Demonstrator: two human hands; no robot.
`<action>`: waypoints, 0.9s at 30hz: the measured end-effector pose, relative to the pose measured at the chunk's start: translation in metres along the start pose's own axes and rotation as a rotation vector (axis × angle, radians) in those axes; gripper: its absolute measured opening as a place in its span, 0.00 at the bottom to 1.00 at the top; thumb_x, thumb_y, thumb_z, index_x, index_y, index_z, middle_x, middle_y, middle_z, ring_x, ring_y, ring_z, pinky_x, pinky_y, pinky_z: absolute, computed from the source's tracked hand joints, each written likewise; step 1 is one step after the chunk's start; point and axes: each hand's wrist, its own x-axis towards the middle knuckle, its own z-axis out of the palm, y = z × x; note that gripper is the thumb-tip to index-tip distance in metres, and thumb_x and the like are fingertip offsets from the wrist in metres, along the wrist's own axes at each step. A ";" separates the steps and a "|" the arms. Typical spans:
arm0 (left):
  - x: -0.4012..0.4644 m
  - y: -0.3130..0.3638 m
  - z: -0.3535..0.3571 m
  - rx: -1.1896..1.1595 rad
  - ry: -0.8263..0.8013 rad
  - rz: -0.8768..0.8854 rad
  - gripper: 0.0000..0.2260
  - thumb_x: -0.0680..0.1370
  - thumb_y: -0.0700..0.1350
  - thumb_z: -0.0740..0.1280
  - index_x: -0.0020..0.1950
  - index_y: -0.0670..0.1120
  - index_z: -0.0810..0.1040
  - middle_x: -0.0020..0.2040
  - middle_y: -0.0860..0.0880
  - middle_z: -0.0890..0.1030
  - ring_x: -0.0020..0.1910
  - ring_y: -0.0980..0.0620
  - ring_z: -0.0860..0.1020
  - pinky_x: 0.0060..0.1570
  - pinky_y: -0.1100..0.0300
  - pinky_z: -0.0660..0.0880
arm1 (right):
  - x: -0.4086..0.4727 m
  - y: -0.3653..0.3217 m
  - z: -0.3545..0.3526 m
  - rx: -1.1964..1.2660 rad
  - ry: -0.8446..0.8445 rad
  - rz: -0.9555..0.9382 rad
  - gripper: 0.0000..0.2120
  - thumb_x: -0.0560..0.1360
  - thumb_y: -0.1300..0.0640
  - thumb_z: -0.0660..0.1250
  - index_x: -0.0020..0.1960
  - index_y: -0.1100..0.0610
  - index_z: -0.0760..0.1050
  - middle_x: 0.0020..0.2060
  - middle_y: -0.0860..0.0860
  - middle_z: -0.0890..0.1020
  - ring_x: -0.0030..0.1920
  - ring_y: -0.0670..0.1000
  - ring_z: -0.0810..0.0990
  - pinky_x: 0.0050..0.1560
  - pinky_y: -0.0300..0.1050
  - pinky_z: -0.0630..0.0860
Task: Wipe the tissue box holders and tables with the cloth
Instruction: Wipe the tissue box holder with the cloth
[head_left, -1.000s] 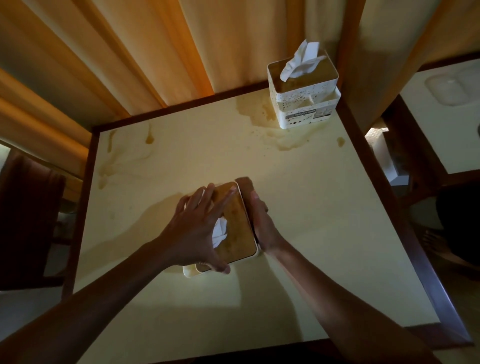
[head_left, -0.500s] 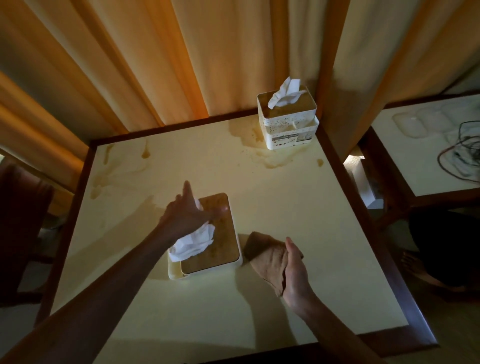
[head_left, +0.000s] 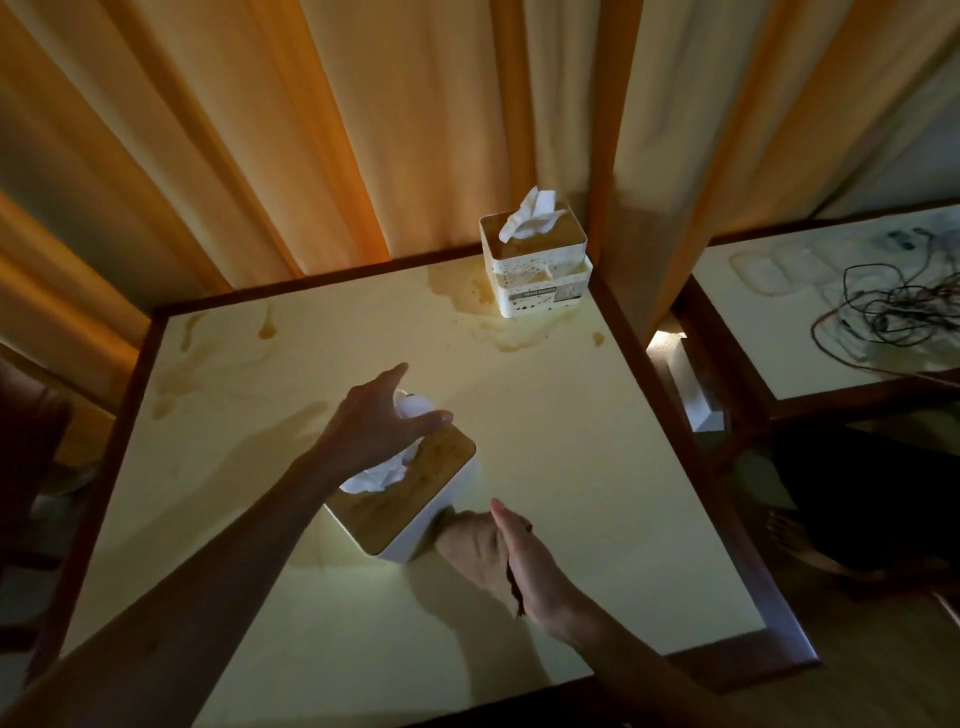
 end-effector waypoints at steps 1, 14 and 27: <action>-0.003 0.002 0.001 0.075 0.022 -0.023 0.52 0.63 0.75 0.64 0.79 0.48 0.57 0.77 0.45 0.65 0.74 0.43 0.66 0.70 0.47 0.63 | 0.002 0.003 -0.003 0.093 0.009 0.020 0.24 0.80 0.37 0.55 0.55 0.55 0.78 0.57 0.49 0.83 0.56 0.43 0.82 0.62 0.38 0.74; -0.019 0.006 0.017 0.635 -0.122 0.073 0.60 0.54 0.76 0.71 0.76 0.45 0.56 0.71 0.48 0.71 0.67 0.48 0.72 0.68 0.46 0.64 | -0.009 -0.029 -0.031 0.210 0.330 -0.141 0.26 0.84 0.45 0.55 0.74 0.62 0.66 0.71 0.58 0.73 0.70 0.56 0.72 0.72 0.49 0.67; -0.025 0.001 0.006 0.575 -0.199 0.216 0.62 0.51 0.69 0.78 0.78 0.50 0.55 0.71 0.52 0.71 0.64 0.50 0.72 0.55 0.57 0.72 | 0.005 -0.029 0.046 -0.168 0.100 -0.599 0.29 0.80 0.32 0.50 0.76 0.44 0.61 0.67 0.42 0.69 0.73 0.47 0.66 0.70 0.38 0.67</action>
